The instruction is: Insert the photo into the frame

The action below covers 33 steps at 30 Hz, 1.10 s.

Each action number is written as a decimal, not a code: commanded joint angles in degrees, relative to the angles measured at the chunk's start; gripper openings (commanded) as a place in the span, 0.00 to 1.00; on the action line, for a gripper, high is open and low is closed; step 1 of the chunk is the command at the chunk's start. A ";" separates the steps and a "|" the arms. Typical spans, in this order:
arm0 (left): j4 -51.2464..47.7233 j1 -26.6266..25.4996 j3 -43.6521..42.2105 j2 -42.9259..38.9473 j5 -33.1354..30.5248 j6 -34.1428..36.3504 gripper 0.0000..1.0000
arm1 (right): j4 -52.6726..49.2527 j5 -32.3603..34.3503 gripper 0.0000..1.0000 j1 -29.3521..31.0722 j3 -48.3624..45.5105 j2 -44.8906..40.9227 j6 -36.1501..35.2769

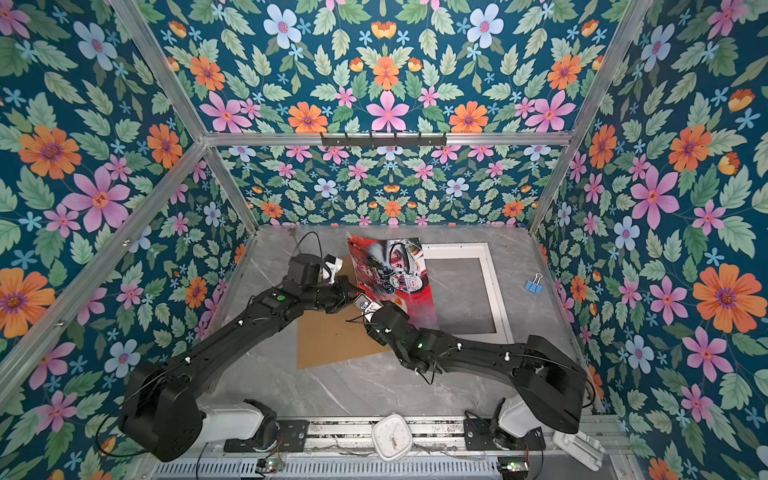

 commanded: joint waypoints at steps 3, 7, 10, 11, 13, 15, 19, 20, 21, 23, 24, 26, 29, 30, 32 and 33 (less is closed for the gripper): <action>-0.04 0.37 0.83 0.00 0.28 -0.11 0.00 | 4.11 4.09 0.42 0.28 0.90 2.23 -1.47; -0.30 0.54 1.12 0.22 0.34 -0.09 0.00 | 3.22 5.42 0.24 0.67 1.66 3.25 -0.96; -0.51 0.65 1.23 0.36 0.19 0.17 0.00 | 2.47 5.83 0.10 0.94 1.95 3.43 -0.70; -0.48 0.65 1.23 0.35 0.18 0.21 0.00 | 2.06 5.71 0.08 1.03 2.18 3.43 -0.55; -0.73 0.80 1.40 0.20 -0.07 0.50 0.00 | 1.28 5.78 0.05 1.12 2.62 3.37 -0.40; -1.39 0.97 1.49 -0.06 -0.61 0.83 0.09 | 0.42 5.97 0.00 1.12 3.02 3.11 0.23; -3.66 1.73 1.73 -1.75 -3.01 1.82 0.51 | -2.30 5.91 0.00 1.16 4.17 1.74 2.26; -4.63 2.07 1.91 -2.12 -3.84 2.20 0.57 | -3.05 5.79 0.00 1.12 4.46 1.24 2.87; -5.76 2.52 2.08 -2.67 -4.60 2.57 0.61 | -3.76 5.45 0.00 1.12 4.73 0.65 3.43; -7.57 3.35 2.37 -3.70 -5.73 3.52 0.68 | -4.95 5.17 0.00 1.14 5.30 -0.34 4.39; -8.20 3.93 2.37 -4.32 -6.24 3.81 0.70 | -5.92 5.08 0.00 1.12 5.78 -0.86 5.10; -9.43 5.03 2.46 -5.36 -6.88 4.54 0.73 | -7.64 4.69 0.00 1.12 6.71 -1.84 6.37; -12.56 7.03 3.51 -6.87 -8.67 6.97 0.77 | -10.36 4.13 0.00 1.12 8.55 -3.10 8.08; -14.08 8.09 4.13 -7.41 -9.24 7.87 0.78 | -11.52 3.68 0.00 1.12 9.31 -3.48 8.62; -16.29 9.93 5.19 -8.66 -10.39 9.30 0.79 | -13.59 2.69 0.00 1.10 10.99 -3.93 9.51; -17.35 10.88 5.80 -9.54 -11.15 9.93 0.79 | -14.60 2.45 0.00 1.09 11.85 -4.03 10.01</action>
